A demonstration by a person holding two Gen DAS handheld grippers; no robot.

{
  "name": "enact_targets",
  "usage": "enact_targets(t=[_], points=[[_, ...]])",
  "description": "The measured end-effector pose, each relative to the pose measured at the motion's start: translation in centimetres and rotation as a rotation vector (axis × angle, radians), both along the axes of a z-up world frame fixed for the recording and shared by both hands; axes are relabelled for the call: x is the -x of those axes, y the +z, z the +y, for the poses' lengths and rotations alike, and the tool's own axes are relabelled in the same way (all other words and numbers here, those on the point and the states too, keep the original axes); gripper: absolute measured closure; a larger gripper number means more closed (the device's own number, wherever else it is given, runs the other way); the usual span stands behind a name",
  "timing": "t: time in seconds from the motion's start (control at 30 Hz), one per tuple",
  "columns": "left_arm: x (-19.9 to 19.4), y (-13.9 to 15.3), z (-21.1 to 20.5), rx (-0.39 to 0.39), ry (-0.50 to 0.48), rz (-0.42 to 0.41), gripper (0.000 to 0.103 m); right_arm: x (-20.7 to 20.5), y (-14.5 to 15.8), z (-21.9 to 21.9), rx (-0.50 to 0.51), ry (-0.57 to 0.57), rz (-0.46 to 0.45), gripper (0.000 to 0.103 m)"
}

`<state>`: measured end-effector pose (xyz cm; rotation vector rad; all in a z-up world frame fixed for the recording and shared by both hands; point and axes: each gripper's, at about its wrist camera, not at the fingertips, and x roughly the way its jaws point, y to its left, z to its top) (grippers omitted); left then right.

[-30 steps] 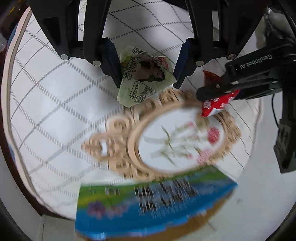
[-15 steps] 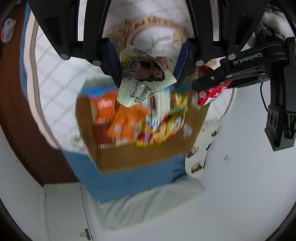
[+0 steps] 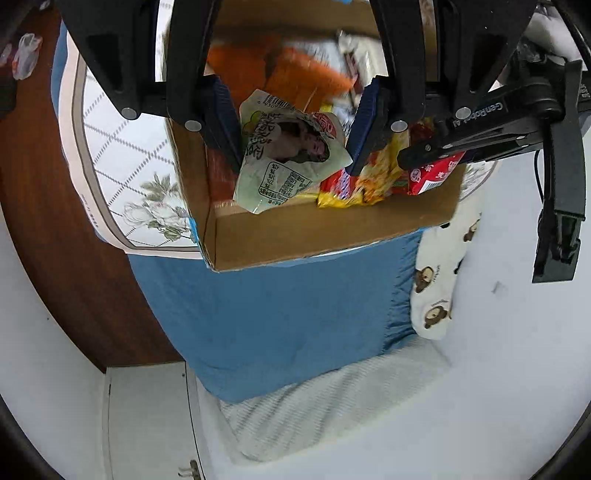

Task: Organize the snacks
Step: 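Carry both packets into the box and open both tools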

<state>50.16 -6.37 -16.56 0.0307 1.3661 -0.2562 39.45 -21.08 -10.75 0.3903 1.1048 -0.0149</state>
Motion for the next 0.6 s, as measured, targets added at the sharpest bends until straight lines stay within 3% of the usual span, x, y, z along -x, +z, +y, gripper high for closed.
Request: enact_targets(t=[0.23,0.33,0.37,0.43,0.53,0.6], points=[[-3.7,-3.1,-1.0,-0.021,-0.002,0.092,0.066,-5.1,-4.5,0.0,0.026,0.030,0.106,0.045],[-4.8,-3.9,-1.4,-0.028,-0.020,0.132,0.065,-6.4,-5.6,0.0,0.048,0.043,0.150,0.031],[-5.0,-4.2,-1.5,-0.044,-0.021,0.145,0.063,-7.1,-6.2,0.0,0.061,0.042,0.179,0.019],[-5.3,-4.3,-1.4,-0.047,-0.010,0.153,0.053,-7.3,-6.4,0.0,0.088,0.042,0.204,0.010],[-5.3,-4.3,-1.0,-0.062,0.008,0.137,0.039,-7.6,-6.5,0.1,0.135,0.052,0.234,0.007],[-5.0,-4.2,-0.8,-0.054,0.019,0.137,0.038,-7.7,-6.6,0.0,0.147,0.064,0.245,0.005]])
